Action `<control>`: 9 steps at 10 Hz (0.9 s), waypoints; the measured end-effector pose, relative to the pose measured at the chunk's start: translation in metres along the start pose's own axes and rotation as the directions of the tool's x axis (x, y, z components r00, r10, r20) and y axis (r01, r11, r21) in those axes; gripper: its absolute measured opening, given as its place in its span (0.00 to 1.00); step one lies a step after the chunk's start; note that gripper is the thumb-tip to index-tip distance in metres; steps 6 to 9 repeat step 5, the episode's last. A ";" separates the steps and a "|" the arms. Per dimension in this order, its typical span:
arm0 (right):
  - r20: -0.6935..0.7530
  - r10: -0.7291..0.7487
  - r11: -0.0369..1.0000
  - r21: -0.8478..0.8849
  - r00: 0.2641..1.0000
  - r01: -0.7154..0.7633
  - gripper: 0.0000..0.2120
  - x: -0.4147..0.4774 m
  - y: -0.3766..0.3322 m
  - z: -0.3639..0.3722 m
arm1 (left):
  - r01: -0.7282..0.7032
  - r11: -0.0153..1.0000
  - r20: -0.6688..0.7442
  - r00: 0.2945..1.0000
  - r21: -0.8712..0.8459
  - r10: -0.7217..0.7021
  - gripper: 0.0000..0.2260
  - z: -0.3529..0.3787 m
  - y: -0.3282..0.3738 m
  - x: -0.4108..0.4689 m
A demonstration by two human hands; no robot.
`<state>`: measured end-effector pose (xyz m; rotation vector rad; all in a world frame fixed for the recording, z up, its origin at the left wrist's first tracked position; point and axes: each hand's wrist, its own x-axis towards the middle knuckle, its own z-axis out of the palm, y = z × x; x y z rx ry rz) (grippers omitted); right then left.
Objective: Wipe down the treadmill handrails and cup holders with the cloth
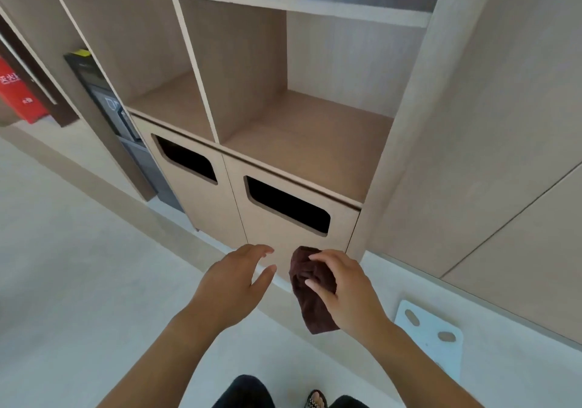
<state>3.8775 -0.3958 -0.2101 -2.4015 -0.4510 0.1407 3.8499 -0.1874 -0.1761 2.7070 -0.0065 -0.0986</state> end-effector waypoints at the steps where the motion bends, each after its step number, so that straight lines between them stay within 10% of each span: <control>1: -0.033 0.023 1.000 0.011 0.999 -0.023 0.17 0.048 0.002 -0.010 | -0.051 0.998 0.036 0.998 -0.023 0.052 0.17 -0.010 -0.007 0.055; 4: -0.373 0.146 0.988 0.098 0.916 -0.118 0.19 0.222 -0.007 -0.072 | -0.335 0.942 0.034 0.941 -0.037 0.336 0.16 -0.078 -0.012 0.231; 9: -0.402 0.186 0.981 0.027 0.897 -0.192 0.25 0.268 -0.005 -0.087 | -0.399 0.917 0.006 0.917 -0.017 0.399 0.16 -0.099 -0.013 0.276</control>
